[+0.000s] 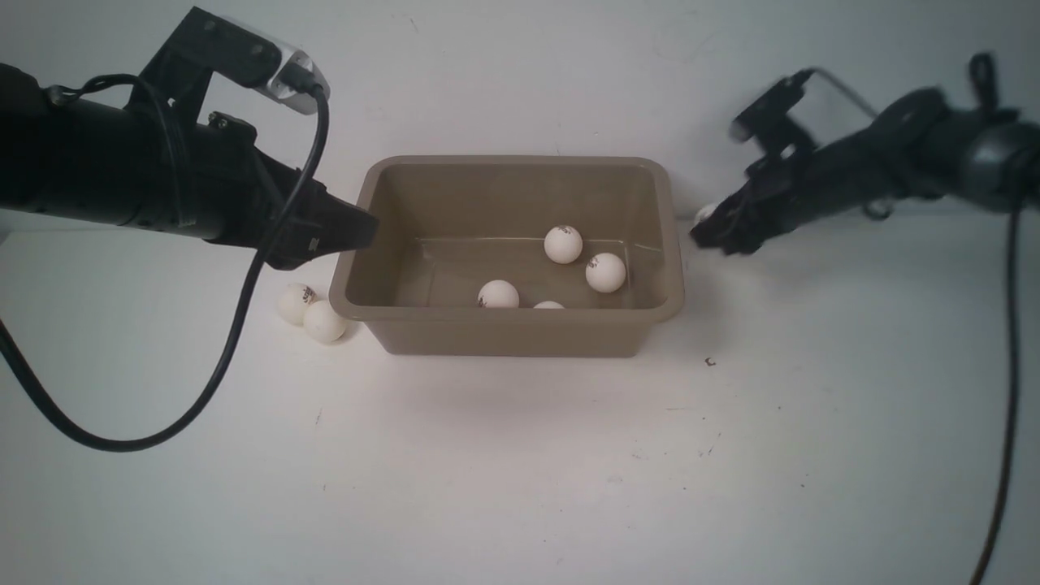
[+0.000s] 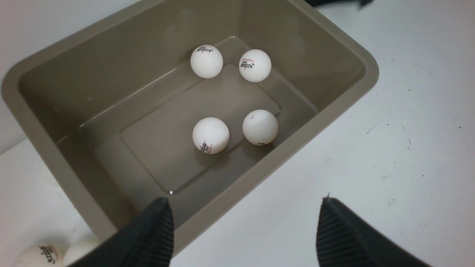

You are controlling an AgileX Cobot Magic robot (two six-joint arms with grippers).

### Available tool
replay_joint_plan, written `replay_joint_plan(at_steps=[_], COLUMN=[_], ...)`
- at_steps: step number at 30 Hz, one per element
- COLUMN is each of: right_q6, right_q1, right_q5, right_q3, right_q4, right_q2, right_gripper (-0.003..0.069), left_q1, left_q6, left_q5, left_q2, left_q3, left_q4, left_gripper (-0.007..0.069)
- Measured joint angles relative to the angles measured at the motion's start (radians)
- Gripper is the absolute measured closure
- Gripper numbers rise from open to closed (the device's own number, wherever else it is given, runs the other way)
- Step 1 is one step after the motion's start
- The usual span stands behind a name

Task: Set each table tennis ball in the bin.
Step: Use the right arm to clamp the table tennis ball closest to it, then use the right arm to put the table tennis ball into the box, then use the left arm to clamp the table tennis ball closest to it

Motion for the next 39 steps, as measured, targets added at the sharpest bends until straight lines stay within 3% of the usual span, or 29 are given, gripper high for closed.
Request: replay_joint_plan(at_steps=[4, 7, 10, 17, 23, 25, 27, 29, 35, 39], right_q6=[0.003, -0.067, -0.103, -0.168, -0.192, -0.192, -0.192, -0.192, -0.171, -0.144], right_q1=[-0.025, -0.006, 0.029, 0.161, 0.217, 0.219, 0.217, 0.213, 0.162, 0.076], right_q5=[0.132, 0.296, 0.338, 0.203, 0.095, 0.078, 0.055, 0.049, 0.072, 0.108], right_q3=[0.000, -0.002, -0.002, -0.002, -0.002, -0.002, -0.002, -0.002, -0.001, -0.001], right_q4=[0.001, 0.104, 0.184, 0.226, 0.213, 0.203, 0.208, 0.209, 0.209, 0.209], right_q2=[-0.088, -0.125, -0.126, -0.069, -0.004, 0.002, 0.001, -0.010, -0.121, -0.229], right_gripper=[0.0298, 0.0298, 0.0298, 0.0298, 0.0273, 0.0225, 0.0120, 0.0085, 0.0075, 0.0089], left_q1=[0.000, 0.000, 0.000, 0.000, 0.000, 0.000, 0.000, 0.000, 0.000, 0.000], left_q6=[0.000, 0.000, 0.000, 0.005, 0.009, 0.007, 0.004, 0.000, -0.001, -0.001], left_q5=[0.000, 0.000, 0.000, 0.000, -0.011, -0.012, -0.027, -0.040, -0.120, -0.185], left_q2=[0.000, 0.000, 0.000, 0.000, 0.000, 0.000, 0.000, 0.000, 0.000, 0.002], left_q3=[0.000, 0.000, 0.000, 0.000, 0.000, 0.000, 0.000, 0.000, 0.000, 0.000], left_q4=[0.000, -0.001, -0.001, 0.005, 0.098, 0.122, 0.162, 0.170, 0.198, 0.319], left_gripper=[0.0157, 0.0157, 0.0157, 0.0157, 0.0157, 0.0157, 0.0157, 0.0157, 0.0157, 0.0157])
